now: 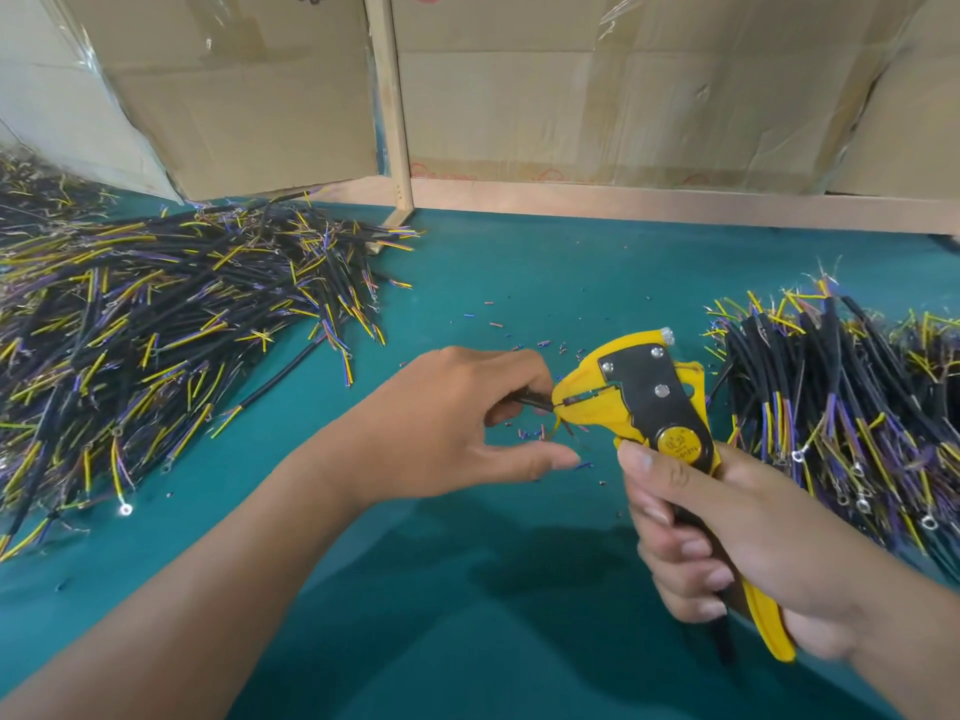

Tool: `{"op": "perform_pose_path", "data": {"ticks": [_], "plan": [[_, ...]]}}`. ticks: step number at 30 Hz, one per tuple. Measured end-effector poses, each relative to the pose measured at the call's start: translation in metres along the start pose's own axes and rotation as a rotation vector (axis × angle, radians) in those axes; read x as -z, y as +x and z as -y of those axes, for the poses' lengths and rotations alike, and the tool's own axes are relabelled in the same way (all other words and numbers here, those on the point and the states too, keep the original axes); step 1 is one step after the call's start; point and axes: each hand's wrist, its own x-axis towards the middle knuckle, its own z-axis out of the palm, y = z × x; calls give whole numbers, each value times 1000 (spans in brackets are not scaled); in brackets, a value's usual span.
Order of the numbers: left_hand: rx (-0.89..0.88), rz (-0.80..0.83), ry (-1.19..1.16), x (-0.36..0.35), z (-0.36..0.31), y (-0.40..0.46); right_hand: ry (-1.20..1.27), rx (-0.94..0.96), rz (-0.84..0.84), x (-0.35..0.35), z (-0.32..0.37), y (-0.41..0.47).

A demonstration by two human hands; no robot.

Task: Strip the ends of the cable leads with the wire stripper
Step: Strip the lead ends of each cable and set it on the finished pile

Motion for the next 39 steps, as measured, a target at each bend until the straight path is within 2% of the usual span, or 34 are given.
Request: {"op": "perform_pose_path", "data": {"ticks": [5, 20, 39], "plan": [[-105, -55, -41, 8, 5, 1, 91, 29, 19, -2, 2, -4], [-50, 31, -146, 22, 19, -3, -6, 66, -15, -6, 9, -10], [-15, 60, -187, 27, 25, -6, -50, 72, -23, -3, 13, -13]]}}
